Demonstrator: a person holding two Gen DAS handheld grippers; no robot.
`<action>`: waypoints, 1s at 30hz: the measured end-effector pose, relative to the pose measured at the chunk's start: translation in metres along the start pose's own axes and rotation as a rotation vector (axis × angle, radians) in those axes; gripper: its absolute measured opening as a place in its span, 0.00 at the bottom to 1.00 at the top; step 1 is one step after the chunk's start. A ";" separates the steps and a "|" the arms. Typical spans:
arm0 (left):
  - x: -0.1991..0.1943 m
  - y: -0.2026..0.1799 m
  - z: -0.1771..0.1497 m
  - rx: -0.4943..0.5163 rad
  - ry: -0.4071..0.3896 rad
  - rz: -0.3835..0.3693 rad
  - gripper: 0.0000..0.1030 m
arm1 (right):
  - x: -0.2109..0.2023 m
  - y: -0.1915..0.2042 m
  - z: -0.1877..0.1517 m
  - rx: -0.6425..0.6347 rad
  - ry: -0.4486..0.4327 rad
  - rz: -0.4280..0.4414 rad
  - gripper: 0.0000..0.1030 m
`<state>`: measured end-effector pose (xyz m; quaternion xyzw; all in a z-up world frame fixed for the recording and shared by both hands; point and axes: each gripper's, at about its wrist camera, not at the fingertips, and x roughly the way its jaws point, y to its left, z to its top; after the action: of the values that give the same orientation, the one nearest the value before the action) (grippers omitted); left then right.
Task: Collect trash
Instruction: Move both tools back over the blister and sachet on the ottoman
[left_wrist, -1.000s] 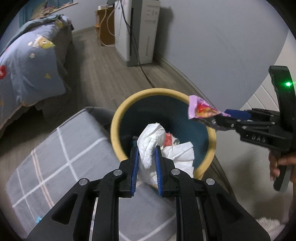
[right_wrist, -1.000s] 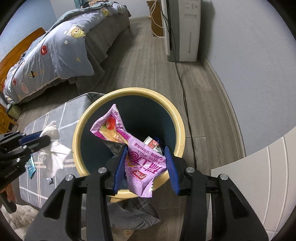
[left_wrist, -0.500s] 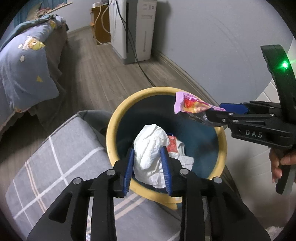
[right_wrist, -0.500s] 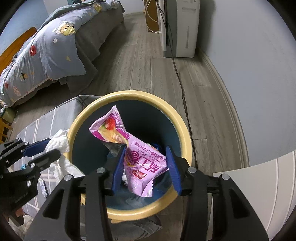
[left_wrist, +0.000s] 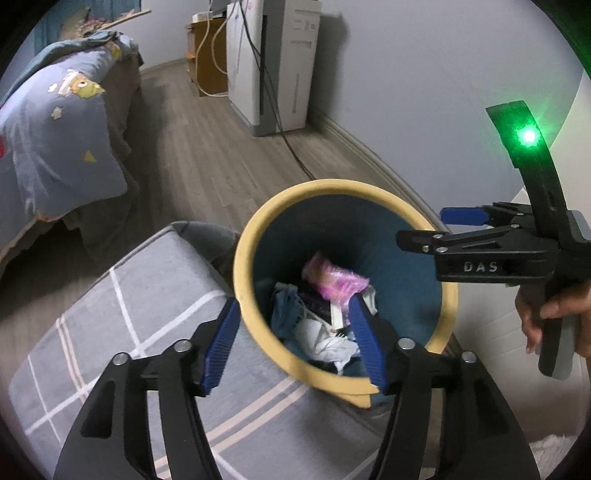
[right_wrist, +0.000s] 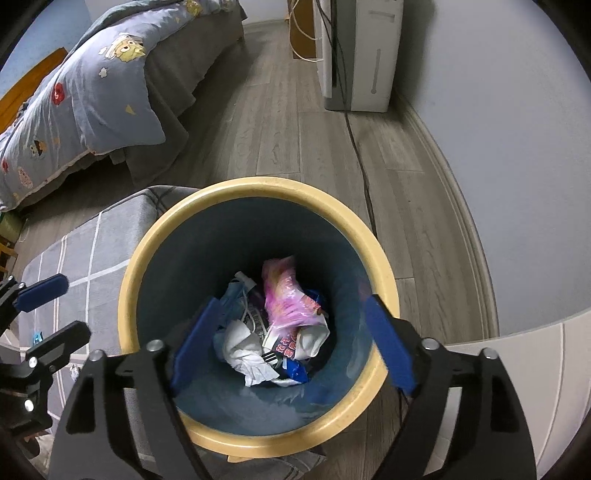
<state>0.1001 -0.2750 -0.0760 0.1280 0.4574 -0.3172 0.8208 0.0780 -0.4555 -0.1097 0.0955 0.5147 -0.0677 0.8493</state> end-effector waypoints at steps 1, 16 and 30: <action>-0.002 0.002 -0.001 -0.002 -0.005 0.006 0.68 | -0.001 -0.001 0.000 0.001 -0.001 -0.001 0.85; -0.067 0.055 -0.023 -0.138 -0.092 0.163 0.93 | -0.045 -0.003 -0.008 0.049 -0.049 -0.025 0.94; -0.147 0.108 -0.073 -0.248 -0.140 0.287 0.94 | -0.108 0.076 -0.003 -0.054 -0.122 0.059 0.94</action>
<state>0.0641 -0.0964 -0.0027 0.0674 0.4117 -0.1461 0.8970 0.0416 -0.3791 -0.0079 0.0835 0.4607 -0.0344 0.8829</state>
